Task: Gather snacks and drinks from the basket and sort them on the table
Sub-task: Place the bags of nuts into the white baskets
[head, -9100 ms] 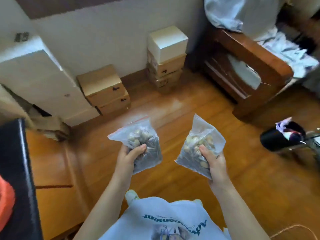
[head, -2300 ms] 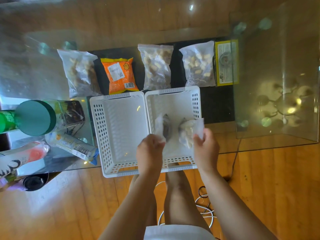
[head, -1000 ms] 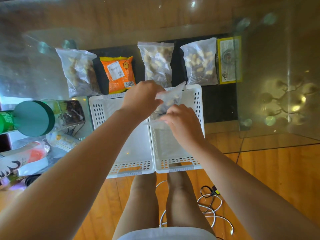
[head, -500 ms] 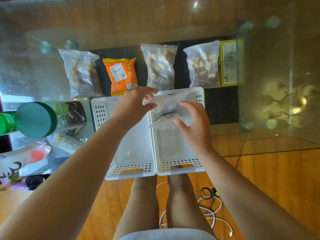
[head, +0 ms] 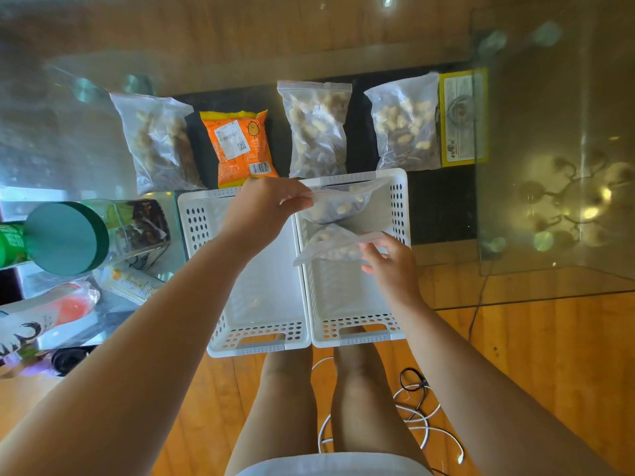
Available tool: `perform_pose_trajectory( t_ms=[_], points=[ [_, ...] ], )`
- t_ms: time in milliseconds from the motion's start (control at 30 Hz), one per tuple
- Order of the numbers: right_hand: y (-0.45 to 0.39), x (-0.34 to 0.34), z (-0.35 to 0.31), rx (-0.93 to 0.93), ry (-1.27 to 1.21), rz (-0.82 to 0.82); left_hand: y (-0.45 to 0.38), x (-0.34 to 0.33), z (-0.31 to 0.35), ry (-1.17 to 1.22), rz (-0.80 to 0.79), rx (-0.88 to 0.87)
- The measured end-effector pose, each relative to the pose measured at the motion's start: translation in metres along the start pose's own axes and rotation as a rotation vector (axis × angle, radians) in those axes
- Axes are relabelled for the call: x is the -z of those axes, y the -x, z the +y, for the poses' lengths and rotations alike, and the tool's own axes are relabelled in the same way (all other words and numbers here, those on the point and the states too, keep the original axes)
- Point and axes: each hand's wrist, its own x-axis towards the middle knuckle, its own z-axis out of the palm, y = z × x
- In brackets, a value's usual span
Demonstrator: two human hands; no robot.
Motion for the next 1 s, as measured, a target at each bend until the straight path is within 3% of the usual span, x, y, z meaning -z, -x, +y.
perform_pose_trajectory(
  t_ms=[200, 333, 400, 500, 600, 700, 867, 1000],
  points=[
    [-0.009, 0.000, -0.001, -0.107, -0.087, 0.016, -0.003, -0.001, -0.003, 0.067, 0.030, 0.062],
    [-0.008, 0.000, 0.002, 0.009, 0.031, -0.021, -0.002, -0.001, -0.001, 0.077, 0.025, 0.073],
    [-0.007, 0.001, 0.002, 0.089, -0.007, -0.028, 0.003, 0.002, 0.003, 0.050, 0.101, 0.041],
    [-0.009, 0.002, 0.002, 0.175, 0.003, -0.025, 0.019, 0.006, 0.013, 0.017, 0.291, -0.142],
    [-0.015, 0.004, 0.000, 0.215, 0.042, -0.026, 0.038, -0.001, 0.017, -0.016, 0.096, -0.190],
    [-0.021, 0.007, -0.004, 0.220, 0.083, -0.050, 0.044, -0.019, 0.009, -0.158, -0.110, -0.013],
    [-0.026, 0.014, -0.006, 0.321, 0.293, -0.011, 0.036, -0.023, -0.006, -0.124, 0.008, 0.051],
    [-0.028, 0.014, -0.008, 0.387, 0.436, 0.009, 0.032, -0.018, -0.005, -0.129, -0.021, 0.057]
  ],
)
